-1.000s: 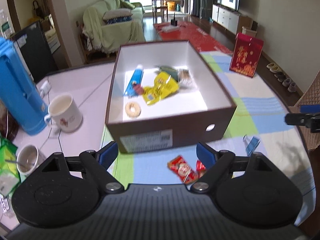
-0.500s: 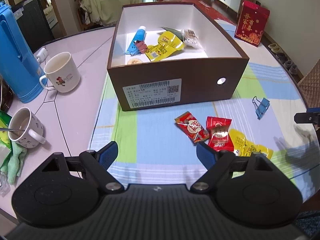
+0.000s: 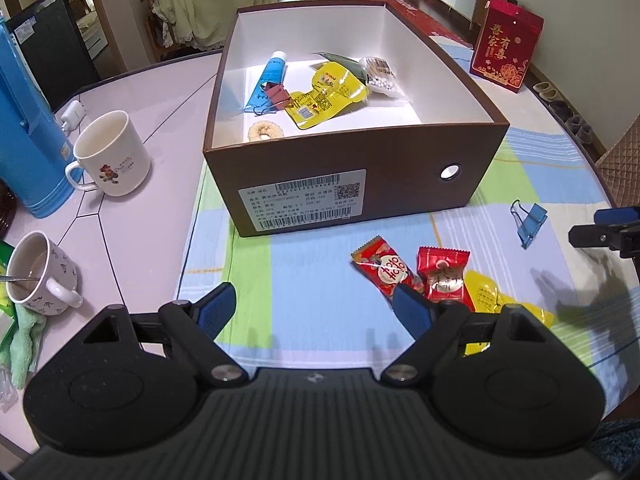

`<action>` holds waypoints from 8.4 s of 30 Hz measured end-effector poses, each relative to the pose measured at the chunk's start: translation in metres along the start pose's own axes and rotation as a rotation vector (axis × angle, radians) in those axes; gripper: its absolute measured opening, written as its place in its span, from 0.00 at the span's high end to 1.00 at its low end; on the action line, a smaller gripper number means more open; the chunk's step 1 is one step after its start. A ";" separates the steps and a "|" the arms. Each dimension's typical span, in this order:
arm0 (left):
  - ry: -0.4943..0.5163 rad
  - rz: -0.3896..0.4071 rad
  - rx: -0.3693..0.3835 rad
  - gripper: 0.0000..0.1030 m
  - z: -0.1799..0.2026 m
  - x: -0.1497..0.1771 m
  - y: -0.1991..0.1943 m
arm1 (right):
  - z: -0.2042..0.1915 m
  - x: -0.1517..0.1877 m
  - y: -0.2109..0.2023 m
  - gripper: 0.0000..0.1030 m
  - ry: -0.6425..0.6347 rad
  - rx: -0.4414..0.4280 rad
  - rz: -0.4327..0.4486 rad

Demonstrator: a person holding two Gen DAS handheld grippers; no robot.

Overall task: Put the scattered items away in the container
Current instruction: 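Grasp the blue binder clip with the right tool while the left tool approaches the red candies, then grasp the red Hello candy packet with the left tool, then carry the red candy and the blue clip over the box with both tools, then open the left tool to drop the red candy while the right tool releases the blue clip, then withdraw both tools from the box toward the last red and yellow packets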

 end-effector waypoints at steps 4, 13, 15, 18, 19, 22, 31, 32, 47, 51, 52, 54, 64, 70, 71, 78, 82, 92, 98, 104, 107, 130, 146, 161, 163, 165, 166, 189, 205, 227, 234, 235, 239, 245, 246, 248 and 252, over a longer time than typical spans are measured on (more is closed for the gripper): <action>0.005 -0.011 0.011 0.19 0.002 -0.005 0.006 | -0.003 -0.008 0.010 0.12 -0.063 0.008 -0.011; 0.001 -0.062 0.041 0.19 0.006 -0.013 0.029 | -0.010 -0.023 0.039 0.12 -0.189 0.043 -0.041; -0.006 -0.070 0.055 0.19 0.006 -0.015 0.035 | -0.011 -0.025 0.045 0.12 -0.206 0.045 -0.048; -0.012 -0.088 0.083 0.19 0.008 -0.018 0.046 | -0.011 -0.028 0.054 0.12 -0.226 0.048 -0.057; -0.008 -0.094 0.088 0.20 0.010 -0.019 0.050 | -0.012 -0.028 0.056 0.12 -0.234 0.052 -0.060; -0.011 -0.105 0.112 0.20 0.014 -0.022 0.061 | -0.013 -0.029 0.062 0.12 -0.260 0.060 -0.061; -0.013 -0.118 0.145 0.23 0.018 -0.030 0.078 | -0.012 -0.026 0.073 0.75 -0.294 0.078 -0.092; -0.015 -0.120 0.151 0.25 0.018 -0.030 0.079 | -0.011 -0.026 0.070 0.77 -0.274 0.068 -0.090; -0.031 -0.100 0.130 0.54 0.031 -0.042 0.101 | -0.010 -0.025 0.056 0.76 -0.216 0.093 -0.061; 0.043 -0.095 0.109 0.59 0.038 -0.032 0.098 | -0.010 -0.021 0.056 0.76 -0.211 0.097 -0.064; 0.057 -0.093 0.108 0.59 0.039 -0.029 0.097 | -0.010 -0.020 0.056 0.76 -0.209 0.099 -0.068; 0.091 -0.086 0.106 0.58 0.041 -0.021 0.095 | -0.010 -0.017 0.056 0.76 -0.205 0.100 -0.077; 0.162 -0.085 0.102 0.77 0.039 0.009 0.081 | -0.018 -0.002 0.047 0.77 -0.222 0.099 -0.054; 0.152 -0.040 0.098 0.77 0.032 0.014 0.058 | -0.025 0.000 0.030 0.77 -0.229 0.103 0.005; 0.150 -0.030 0.096 0.77 0.031 0.013 0.052 | -0.026 0.000 0.028 0.77 -0.229 0.099 0.010; 0.133 0.040 0.053 0.77 0.023 0.002 0.016 | -0.033 0.000 0.017 0.77 -0.245 0.097 0.045; 0.132 0.085 0.041 0.77 0.020 -0.003 -0.002 | -0.038 -0.005 0.008 0.77 -0.255 0.090 0.074; 0.139 0.168 0.034 0.77 0.014 -0.019 -0.034 | -0.050 -0.029 -0.025 0.77 -0.230 -0.012 0.146; 0.154 0.200 0.038 0.77 0.011 -0.029 -0.046 | -0.055 -0.046 -0.043 0.77 -0.210 -0.092 0.178; 0.171 0.219 0.050 0.77 0.003 -0.041 -0.055 | -0.061 -0.061 -0.053 0.77 -0.216 -0.162 0.196; 0.182 0.224 0.054 0.77 0.000 -0.049 -0.056 | -0.067 -0.070 -0.055 0.77 -0.239 -0.180 0.197; 0.332 0.188 -0.057 0.77 -0.022 -0.136 -0.016 | -0.107 -0.160 -0.004 0.77 -0.465 -0.162 0.115; 0.450 0.048 -0.049 0.77 -0.022 -0.179 0.050 | -0.109 -0.206 0.074 0.77 -0.595 -0.099 -0.067; 0.455 -0.037 0.000 0.77 -0.025 -0.196 0.104 | -0.108 -0.214 0.124 0.77 -0.692 -0.053 -0.122; 0.449 -0.043 0.004 0.77 -0.025 -0.198 0.107 | -0.107 -0.217 0.127 0.77 -0.701 -0.053 -0.126; 0.446 -0.047 0.008 0.77 -0.026 -0.200 0.109 | -0.107 -0.219 0.129 0.76 -0.707 -0.051 -0.125; 0.446 -0.048 0.012 0.77 -0.026 -0.200 0.110 | -0.107 -0.220 0.130 0.76 -0.709 -0.051 -0.125; 0.434 -0.057 0.066 0.77 -0.019 -0.219 0.127 | -0.106 -0.233 0.145 0.76 -0.735 -0.053 -0.129; 0.345 -0.014 0.068 0.64 -0.031 -0.226 0.114 | -0.113 -0.229 0.131 0.28 -0.772 -0.038 -0.038; 0.297 0.131 0.064 0.64 -0.037 -0.159 0.004 | -0.109 -0.163 -0.016 0.28 -0.640 -0.120 0.214; 0.277 0.147 0.080 0.60 -0.029 -0.100 -0.027 | -0.081 -0.093 -0.065 0.28 -0.520 -0.120 0.237; 0.268 0.139 0.088 0.59 -0.028 -0.091 -0.028 | -0.076 -0.083 -0.068 0.28 -0.500 -0.118 0.229; 0.227 0.096 0.125 0.57 -0.021 -0.059 -0.024 | -0.059 -0.046 -0.063 0.12 -0.404 -0.113 0.183; 0.166 0.005 0.178 0.57 -0.006 -0.018 -0.002 | -0.045 -0.009 -0.033 0.12 -0.278 -0.119 0.052; 0.158 -0.010 0.183 0.56 -0.002 -0.012 0.003 | -0.043 -0.006 -0.028 0.12 -0.270 -0.115 0.032; 0.147 -0.036 0.193 0.54 0.005 -0.001 0.010 | -0.039 0.004 -0.020 0.12 -0.260 -0.103 0.000; 0.139 -0.086 0.211 0.54 0.017 0.016 0.023 | -0.029 0.021 -0.008 0.12 -0.211 -0.050 -0.054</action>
Point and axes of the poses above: each gripper's, at about its wrist camera, not at the fingertips, and y roughly the way its jaws point, z to its right, x to its underside, the point moved 1 cm from there along y, roughly the way its jaws point, and after that the axes turned 12 degrees about -z, right-handed, at the moved point
